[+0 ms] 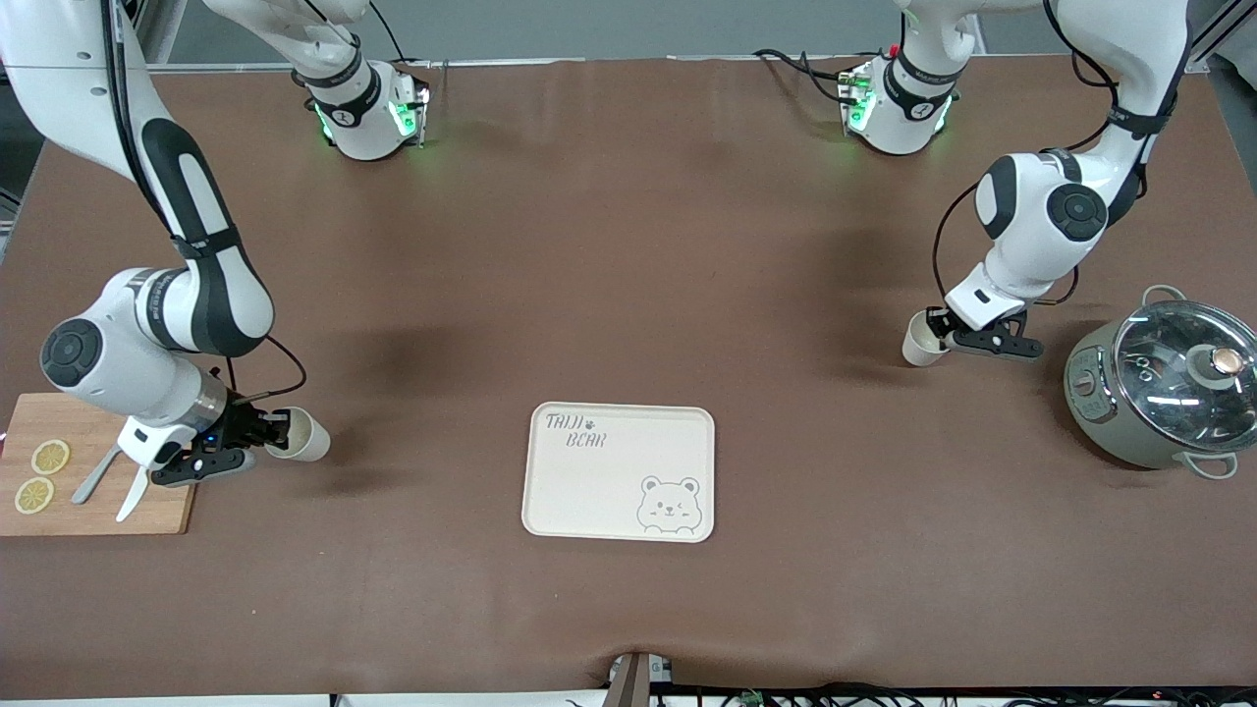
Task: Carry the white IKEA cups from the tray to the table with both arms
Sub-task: 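Lower the right cup near the board while the left cup nears the pot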
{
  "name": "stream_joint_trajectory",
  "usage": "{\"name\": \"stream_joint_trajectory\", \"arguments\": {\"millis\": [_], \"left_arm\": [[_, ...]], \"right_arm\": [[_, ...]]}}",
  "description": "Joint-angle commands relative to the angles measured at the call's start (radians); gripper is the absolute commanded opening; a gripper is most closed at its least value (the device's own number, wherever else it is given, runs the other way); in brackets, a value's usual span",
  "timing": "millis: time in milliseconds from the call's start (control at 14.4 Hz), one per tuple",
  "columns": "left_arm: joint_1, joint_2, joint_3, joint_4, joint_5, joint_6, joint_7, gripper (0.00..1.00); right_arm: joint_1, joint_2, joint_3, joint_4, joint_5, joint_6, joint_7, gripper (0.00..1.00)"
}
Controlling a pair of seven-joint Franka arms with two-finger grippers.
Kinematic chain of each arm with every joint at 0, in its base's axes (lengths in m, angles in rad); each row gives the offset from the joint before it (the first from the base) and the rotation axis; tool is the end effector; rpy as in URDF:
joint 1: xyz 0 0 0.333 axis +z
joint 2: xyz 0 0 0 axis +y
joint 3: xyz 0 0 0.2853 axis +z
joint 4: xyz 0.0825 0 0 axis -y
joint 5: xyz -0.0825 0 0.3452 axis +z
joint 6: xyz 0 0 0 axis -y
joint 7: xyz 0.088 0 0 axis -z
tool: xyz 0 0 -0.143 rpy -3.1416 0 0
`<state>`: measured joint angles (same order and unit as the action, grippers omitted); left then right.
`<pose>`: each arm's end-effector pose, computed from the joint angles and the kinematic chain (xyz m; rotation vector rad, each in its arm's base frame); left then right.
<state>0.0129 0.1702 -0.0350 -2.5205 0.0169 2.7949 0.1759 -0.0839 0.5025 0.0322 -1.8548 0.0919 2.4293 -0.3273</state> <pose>0.4566 -0.0113 0.1924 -3.1110 0.3322 -0.1628 0.6094 -0.0298 0.2212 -3.0599 -0.3126 -0.1311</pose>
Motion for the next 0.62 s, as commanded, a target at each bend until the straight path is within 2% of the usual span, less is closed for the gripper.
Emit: {"name": "stream_joint_trajectory", "arguments": {"millis": [0,208,277,347,416,485,554], "left_arm": [[0.007,0.009,-0.008,-0.007,0.009,0.04,0.002,0.0],[0.005,0.014,-0.008,-0.007,0.008,0.049,0.002,0.0],[0.005,0.012,-0.008,-0.007,0.008,0.049,0.002,0.05],[0.005,0.014,-0.008,-0.007,0.008,0.049,0.002,0.33],[0.004,0.015,-0.008,-0.007,0.009,0.049,0.005,0.94],[0.001,0.014,-0.01,-0.007,0.009,0.051,0.004,1.0],[0.005,0.012,-0.011,-0.007,0.008,0.055,0.004,1.0]], "right_arm": [[-0.004,0.028,0.008,-0.009,0.0,0.057,-0.007,0.0],[0.001,0.054,0.008,-0.009,0.0,0.097,-0.007,0.0],[0.001,0.062,0.009,-0.014,0.0,0.102,-0.007,0.0],[0.001,0.062,0.009,-0.015,0.0,0.106,-0.007,0.0],[0.001,0.064,0.009,-0.015,0.0,0.106,-0.007,0.0],[0.001,0.065,0.009,-0.015,0.0,0.108,-0.007,0.0],[0.001,0.068,0.009,-0.015,0.0,0.108,-0.007,0.0]]}}
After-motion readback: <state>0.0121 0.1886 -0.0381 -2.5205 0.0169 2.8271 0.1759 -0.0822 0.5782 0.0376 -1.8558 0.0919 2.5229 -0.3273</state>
